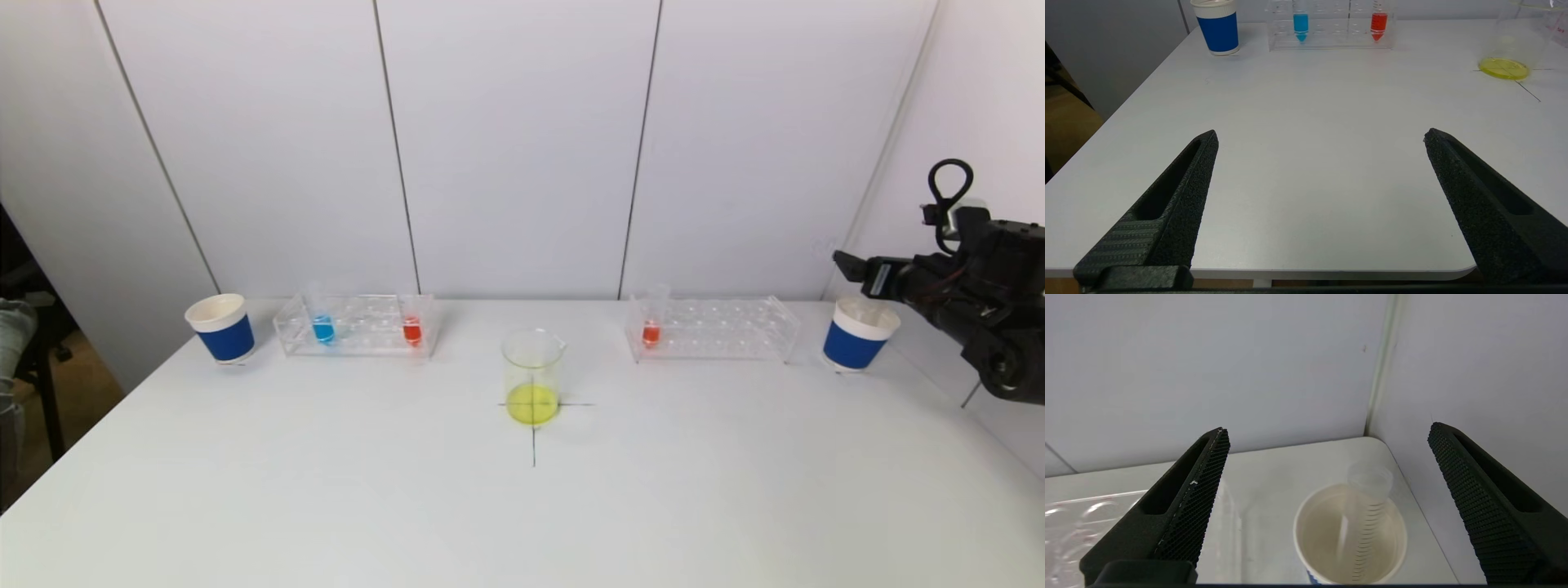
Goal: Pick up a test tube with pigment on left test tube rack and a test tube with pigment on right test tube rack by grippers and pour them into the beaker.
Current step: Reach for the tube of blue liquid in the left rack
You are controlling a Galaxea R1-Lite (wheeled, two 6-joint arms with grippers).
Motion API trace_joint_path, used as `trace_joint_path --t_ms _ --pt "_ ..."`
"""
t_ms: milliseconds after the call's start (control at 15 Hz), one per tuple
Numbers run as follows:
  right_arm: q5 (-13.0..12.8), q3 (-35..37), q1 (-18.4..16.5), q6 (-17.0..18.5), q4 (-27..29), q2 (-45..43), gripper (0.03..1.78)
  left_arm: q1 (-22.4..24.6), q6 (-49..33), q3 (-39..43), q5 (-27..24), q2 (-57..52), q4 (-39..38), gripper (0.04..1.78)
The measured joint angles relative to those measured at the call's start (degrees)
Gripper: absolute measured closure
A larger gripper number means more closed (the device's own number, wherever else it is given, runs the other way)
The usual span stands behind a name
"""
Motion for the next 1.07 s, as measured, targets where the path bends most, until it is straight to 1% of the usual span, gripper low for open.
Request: trace_joint_path --t_ms 200,600,800,1067 --pt "0.0 2.6 3.1 0.0 0.6 -5.3 0.05 0.0 0.0 0.0 0.0 0.0 0.0 0.06" --pt "-0.7 11.1 9.6 -0.1 0.8 -18.6 0.05 0.0 0.0 0.0 0.0 0.0 0.0 0.06" --pt "-0.6 18.3 11.6 -0.1 0.7 -26.4 0.05 0.0 0.0 0.0 0.0 0.0 0.0 0.06" --pt "0.2 30.5 12.4 0.5 0.4 -38.5 0.05 0.0 0.0 0.0 0.0 0.0 0.0 0.06"
